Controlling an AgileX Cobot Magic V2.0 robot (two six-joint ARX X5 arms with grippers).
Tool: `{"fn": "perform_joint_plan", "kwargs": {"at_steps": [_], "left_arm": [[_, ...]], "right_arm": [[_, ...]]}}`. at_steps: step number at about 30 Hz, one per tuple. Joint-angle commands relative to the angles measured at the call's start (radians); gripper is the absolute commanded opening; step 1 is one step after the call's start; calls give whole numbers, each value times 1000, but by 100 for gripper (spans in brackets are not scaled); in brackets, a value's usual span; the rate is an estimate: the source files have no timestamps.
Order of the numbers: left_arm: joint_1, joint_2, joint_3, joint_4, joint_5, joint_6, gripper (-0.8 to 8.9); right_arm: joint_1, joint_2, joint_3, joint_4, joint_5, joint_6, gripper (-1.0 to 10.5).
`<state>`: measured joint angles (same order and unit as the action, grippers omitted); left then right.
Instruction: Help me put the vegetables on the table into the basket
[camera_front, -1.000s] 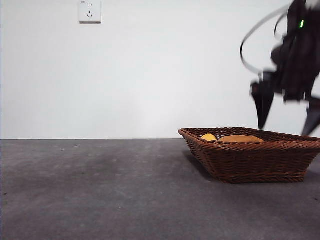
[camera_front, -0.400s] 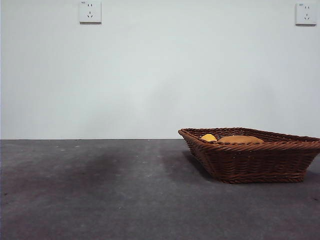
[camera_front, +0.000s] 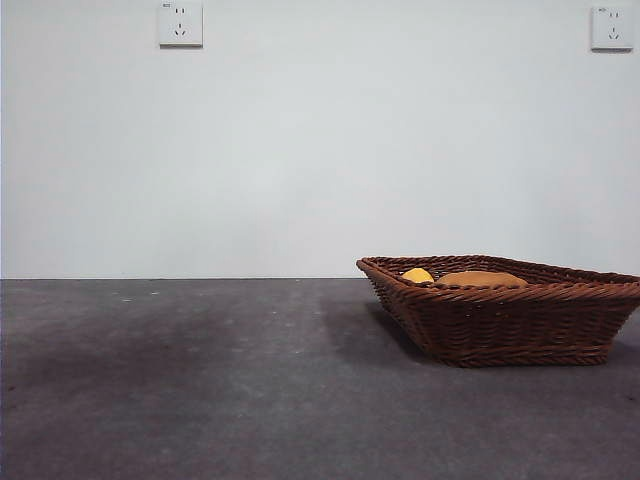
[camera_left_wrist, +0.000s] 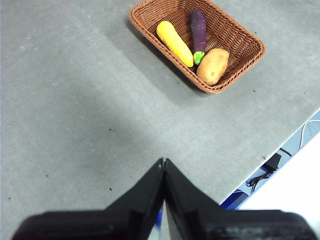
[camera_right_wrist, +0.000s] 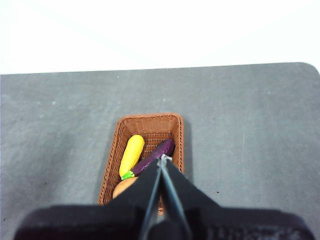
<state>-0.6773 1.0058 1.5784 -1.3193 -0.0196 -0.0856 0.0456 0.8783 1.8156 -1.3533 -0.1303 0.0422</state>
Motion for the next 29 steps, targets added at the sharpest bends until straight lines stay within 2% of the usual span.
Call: {"fn": "perform_joint_plan", "kwargs": {"at_steps": [1, 19, 22, 26, 28, 29], "left_arm": [[-3, -2, -4, 2, 1, 12, -4], [-3, 78, -4, 3, -2, 16, -4], [-2, 103, -4, 6, -32, 94, -4], [18, 113, -15, 100, -60, 201, -4], [78, 89, -56, 239, -13, 322, -4], [115, 64, -101, 322, 53, 367, -4]], "right_arm": [[1, 1, -2, -23, 5, 9, 0], [1, 186, -2, -23, 8, 9, -1], [1, 238, -2, -23, 8, 9, -1], [0, 321, -2, -23, 8, 9, -1], [0, 385, -2, -23, 8, 9, 0], [0, 417, -2, -23, 8, 9, -1]]}}
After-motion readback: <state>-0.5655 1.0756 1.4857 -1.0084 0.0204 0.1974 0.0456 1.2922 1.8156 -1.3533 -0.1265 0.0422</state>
